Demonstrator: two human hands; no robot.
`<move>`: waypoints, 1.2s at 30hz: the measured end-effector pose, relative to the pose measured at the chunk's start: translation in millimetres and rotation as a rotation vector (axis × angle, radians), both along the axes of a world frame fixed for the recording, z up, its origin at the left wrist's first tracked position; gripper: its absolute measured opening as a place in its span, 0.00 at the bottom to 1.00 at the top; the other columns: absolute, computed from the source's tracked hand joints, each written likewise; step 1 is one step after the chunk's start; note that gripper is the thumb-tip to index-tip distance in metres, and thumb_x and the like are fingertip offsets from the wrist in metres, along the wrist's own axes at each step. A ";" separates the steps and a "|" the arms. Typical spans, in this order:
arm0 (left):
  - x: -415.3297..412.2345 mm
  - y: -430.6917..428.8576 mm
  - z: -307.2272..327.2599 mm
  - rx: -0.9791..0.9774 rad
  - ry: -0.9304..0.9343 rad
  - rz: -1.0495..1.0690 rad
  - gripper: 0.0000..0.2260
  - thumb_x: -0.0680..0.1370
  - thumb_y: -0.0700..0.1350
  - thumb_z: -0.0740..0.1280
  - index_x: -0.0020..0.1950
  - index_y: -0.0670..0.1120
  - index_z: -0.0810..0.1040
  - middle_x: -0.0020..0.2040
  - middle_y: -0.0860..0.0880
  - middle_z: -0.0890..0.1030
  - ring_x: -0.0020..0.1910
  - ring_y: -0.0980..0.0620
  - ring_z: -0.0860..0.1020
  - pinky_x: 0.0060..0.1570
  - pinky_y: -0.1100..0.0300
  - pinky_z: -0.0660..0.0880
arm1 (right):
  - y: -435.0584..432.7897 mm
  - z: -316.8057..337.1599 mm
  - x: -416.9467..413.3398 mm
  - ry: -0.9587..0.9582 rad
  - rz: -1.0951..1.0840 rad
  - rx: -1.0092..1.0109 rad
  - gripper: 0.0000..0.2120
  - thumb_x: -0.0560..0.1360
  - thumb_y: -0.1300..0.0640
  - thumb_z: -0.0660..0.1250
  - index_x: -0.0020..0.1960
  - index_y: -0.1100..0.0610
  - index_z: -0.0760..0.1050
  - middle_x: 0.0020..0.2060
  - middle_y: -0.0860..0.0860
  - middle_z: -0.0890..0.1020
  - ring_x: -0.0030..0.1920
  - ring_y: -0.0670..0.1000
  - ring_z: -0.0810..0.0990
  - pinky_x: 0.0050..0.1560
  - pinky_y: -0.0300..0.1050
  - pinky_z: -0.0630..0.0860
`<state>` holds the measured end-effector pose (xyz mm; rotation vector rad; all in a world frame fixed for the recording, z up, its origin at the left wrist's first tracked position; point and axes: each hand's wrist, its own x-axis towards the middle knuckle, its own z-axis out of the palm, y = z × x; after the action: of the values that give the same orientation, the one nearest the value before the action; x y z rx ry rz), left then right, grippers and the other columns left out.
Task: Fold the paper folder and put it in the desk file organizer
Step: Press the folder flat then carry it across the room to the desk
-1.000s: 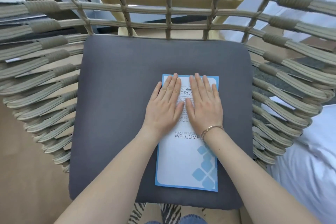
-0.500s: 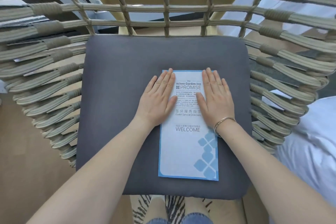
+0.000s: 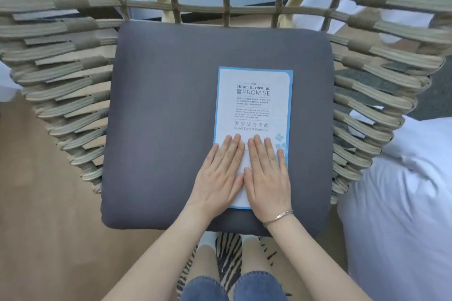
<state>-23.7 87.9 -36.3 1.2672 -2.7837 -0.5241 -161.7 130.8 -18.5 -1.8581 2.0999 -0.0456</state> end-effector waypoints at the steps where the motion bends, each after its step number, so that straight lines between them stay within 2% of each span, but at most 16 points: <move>1: 0.0 1.7 -5.3 0.006 -0.002 0.001 0.25 0.83 0.48 0.51 0.77 0.37 0.58 0.78 0.39 0.60 0.78 0.42 0.57 0.76 0.46 0.54 | 1.7 -5.9 1.6 0.003 -0.002 0.010 0.27 0.80 0.53 0.51 0.77 0.61 0.60 0.76 0.54 0.61 0.77 0.57 0.59 0.75 0.57 0.54; 7: 0.3 1.1 -18.2 0.031 -0.015 -0.008 0.25 0.83 0.48 0.49 0.77 0.38 0.57 0.78 0.39 0.58 0.78 0.41 0.57 0.76 0.46 0.53 | 2.9 -26.8 1.8 0.023 0.002 -0.014 0.28 0.79 0.53 0.52 0.77 0.61 0.58 0.77 0.53 0.57 0.77 0.55 0.56 0.76 0.56 0.50; 11: 18.8 -1.2 -9.8 0.042 -0.059 0.012 0.26 0.82 0.50 0.52 0.77 0.36 0.58 0.78 0.39 0.59 0.78 0.42 0.58 0.76 0.48 0.53 | 9.7 -21.7 -16.8 0.010 0.025 -0.036 0.29 0.79 0.51 0.53 0.78 0.59 0.58 0.77 0.53 0.59 0.77 0.55 0.58 0.76 0.54 0.52; 15: 48.0 1.0 -10.1 0.018 -0.127 0.034 0.28 0.81 0.52 0.53 0.77 0.37 0.58 0.78 0.40 0.58 0.77 0.43 0.58 0.76 0.48 0.54 | 26.9 -22.2 -42.9 0.030 0.034 -0.043 0.31 0.78 0.50 0.54 0.79 0.58 0.55 0.78 0.52 0.56 0.78 0.54 0.56 0.77 0.50 0.48; 21: 49.0 1.6 -24.0 0.022 -0.148 0.016 0.29 0.82 0.54 0.50 0.78 0.38 0.52 0.79 0.40 0.54 0.79 0.46 0.52 0.77 0.49 0.48 | 30.6 -36.9 -43.8 0.033 0.030 -0.025 0.32 0.78 0.48 0.53 0.80 0.56 0.50 0.79 0.49 0.52 0.79 0.52 0.50 0.78 0.50 0.44; 25: 45.2 -1.8 -1.9 0.080 -0.180 0.024 0.29 0.81 0.52 0.52 0.77 0.37 0.55 0.78 0.39 0.57 0.78 0.43 0.56 0.76 0.48 0.52 | 25.0 -15.9 -43.4 0.012 0.034 0.035 0.31 0.78 0.49 0.53 0.79 0.57 0.53 0.78 0.51 0.55 0.78 0.54 0.55 0.77 0.52 0.49; 28: 36.9 -4.8 25.1 0.155 -0.175 0.044 0.29 0.81 0.50 0.56 0.77 0.37 0.57 0.78 0.38 0.59 0.77 0.41 0.59 0.76 0.47 0.54 | 17.8 12.2 -42.0 -0.072 0.001 0.047 0.29 0.78 0.51 0.53 0.78 0.57 0.57 0.77 0.52 0.58 0.77 0.55 0.58 0.76 0.52 0.52; 30: 31.1 -12.0 41.1 0.228 -0.083 0.140 0.29 0.80 0.47 0.60 0.78 0.39 0.57 0.78 0.41 0.61 0.77 0.42 0.61 0.75 0.50 0.57 | 11.9 30.2 -43.4 -0.132 -0.094 0.019 0.29 0.77 0.52 0.55 0.78 0.56 0.59 0.77 0.53 0.62 0.77 0.57 0.60 0.75 0.55 0.57; 33: 21.3 -36.6 62.6 0.384 0.175 0.506 0.29 0.79 0.45 0.63 0.78 0.47 0.57 0.72 0.47 0.71 0.70 0.46 0.68 0.65 0.54 0.66 | -4.9 47.6 -50.8 -0.184 -0.303 -0.046 0.29 0.76 0.56 0.63 0.76 0.57 0.62 0.73 0.57 0.68 0.71 0.60 0.67 0.67 0.58 0.68; 36: 9.7 -57.4 67.0 0.447 0.300 0.674 0.29 0.78 0.45 0.63 0.78 0.51 0.57 0.68 0.49 0.73 0.66 0.50 0.67 0.59 0.58 0.64 | -23.1 49.2 -56.8 -0.182 -0.401 -0.039 0.31 0.76 0.55 0.65 0.77 0.57 0.60 0.67 0.60 0.72 0.64 0.62 0.70 0.63 0.57 0.69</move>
<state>-14.1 30.5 30.7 1.8864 -1.8822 -1.1751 -218.5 107.7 30.7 -1.3659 2.3154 -0.3390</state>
